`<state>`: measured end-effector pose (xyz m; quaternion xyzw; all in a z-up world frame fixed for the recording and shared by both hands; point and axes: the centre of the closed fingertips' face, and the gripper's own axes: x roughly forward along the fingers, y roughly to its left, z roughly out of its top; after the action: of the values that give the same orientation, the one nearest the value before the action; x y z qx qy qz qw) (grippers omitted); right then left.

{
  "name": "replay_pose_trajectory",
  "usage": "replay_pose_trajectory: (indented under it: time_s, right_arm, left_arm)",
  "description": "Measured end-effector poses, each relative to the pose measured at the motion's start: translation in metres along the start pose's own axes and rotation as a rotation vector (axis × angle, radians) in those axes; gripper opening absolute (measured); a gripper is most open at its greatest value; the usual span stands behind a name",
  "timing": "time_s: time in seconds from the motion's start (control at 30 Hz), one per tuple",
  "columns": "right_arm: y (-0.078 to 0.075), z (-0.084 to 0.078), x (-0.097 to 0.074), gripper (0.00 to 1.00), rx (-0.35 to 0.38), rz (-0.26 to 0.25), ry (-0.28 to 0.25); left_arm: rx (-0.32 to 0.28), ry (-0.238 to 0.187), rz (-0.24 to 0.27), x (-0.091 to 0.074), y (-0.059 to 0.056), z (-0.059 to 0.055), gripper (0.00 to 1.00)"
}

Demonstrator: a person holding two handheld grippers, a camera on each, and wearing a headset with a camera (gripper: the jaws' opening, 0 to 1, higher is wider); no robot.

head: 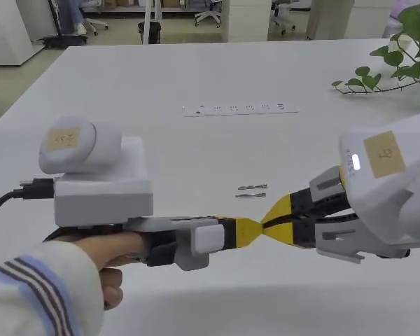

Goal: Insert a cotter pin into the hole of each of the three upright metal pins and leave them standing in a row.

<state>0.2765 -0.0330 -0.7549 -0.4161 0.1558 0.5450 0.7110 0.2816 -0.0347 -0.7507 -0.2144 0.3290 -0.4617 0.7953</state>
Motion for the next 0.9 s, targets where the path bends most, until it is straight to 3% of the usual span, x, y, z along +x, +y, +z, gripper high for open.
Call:
replay_pose_trajectory:
  time_s: [0.37, 0.6, 0.73, 0.9]
  right_arm:
    - [0.003, 0.000, 0.001, 0.02, -0.007, 0.011, -0.004]
    - [0.005, 0.002, 0.001, 0.02, -0.029, 0.024, -0.008]
    - [0.007, 0.002, 0.001, 0.02, -0.038, 0.030, -0.013]
    - [0.011, 0.003, 0.002, 0.03, -0.044, 0.050, -0.017]
  left_arm:
    - [-0.011, 0.009, 0.015, -0.001, 0.001, -0.003, 0.00]
    - [-0.055, 0.018, 0.018, -0.003, 0.002, -0.005, 0.00]
    - [-0.121, 0.009, 0.004, -0.004, 0.002, -0.006, 0.00]
    - [-0.128, 0.015, 0.001, -0.006, 0.001, -0.010, 0.00]
